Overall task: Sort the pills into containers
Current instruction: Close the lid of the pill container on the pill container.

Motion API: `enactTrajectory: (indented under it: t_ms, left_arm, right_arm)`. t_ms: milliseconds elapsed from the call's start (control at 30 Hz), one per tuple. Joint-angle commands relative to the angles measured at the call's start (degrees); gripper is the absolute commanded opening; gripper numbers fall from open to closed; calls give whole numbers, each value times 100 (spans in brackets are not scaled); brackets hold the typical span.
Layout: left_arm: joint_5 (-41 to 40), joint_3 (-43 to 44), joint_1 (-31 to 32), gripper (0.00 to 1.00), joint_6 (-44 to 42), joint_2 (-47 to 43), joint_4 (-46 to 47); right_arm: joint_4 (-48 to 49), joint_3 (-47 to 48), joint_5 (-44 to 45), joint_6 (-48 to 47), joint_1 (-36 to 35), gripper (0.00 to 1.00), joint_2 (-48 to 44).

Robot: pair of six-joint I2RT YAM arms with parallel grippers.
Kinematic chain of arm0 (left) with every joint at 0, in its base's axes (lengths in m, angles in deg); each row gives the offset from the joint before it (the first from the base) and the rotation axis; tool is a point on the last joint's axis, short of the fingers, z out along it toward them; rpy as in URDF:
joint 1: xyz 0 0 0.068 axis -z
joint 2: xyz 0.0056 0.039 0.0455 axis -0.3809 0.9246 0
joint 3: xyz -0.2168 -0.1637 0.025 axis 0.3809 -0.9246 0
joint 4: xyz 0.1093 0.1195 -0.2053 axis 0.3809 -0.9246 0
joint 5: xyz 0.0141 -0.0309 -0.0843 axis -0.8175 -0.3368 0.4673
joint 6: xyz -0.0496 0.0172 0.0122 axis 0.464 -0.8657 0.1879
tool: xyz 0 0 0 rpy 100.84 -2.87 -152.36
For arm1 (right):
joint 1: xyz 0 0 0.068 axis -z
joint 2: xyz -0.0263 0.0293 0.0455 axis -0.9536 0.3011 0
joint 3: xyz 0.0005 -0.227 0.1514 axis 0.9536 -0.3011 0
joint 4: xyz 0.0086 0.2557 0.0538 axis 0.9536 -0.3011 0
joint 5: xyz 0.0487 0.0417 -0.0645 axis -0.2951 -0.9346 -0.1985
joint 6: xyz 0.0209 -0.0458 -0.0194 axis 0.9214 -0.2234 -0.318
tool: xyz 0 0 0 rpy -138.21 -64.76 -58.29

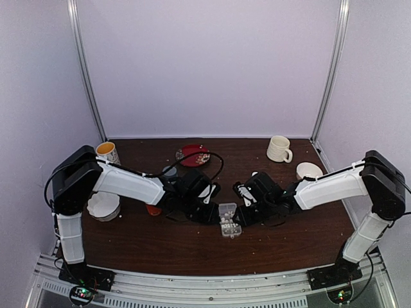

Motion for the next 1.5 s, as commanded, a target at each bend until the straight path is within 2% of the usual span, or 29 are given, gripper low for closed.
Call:
enactTrajectory:
  t_ms: [0,167,667,933,1167,1467]
  left_arm:
    - [-112,-70,-60,0,8,-188,19]
    - [-160,-128,-87,0,38,-221,12]
    - [-160,-261,-147,0,156,-274,311]
    - [-142,59,-161,0,120,104,-19]
    - [358,37,-140,0,386,365,579]
    - [804,-251,-143,0,829,517,1812]
  right_arm:
    - [-597,-24,552,-171,-92,30,350]
    - [-810,39,861,-213,-178,27,426]
    - [-974,162,950,-262,-302,27,550]
    - [-942,170,950,-265,-339,26,532]
    - [-725,149,712,-229,-407,24,514]
    - [-382,28,408,-152,-417,22,456]
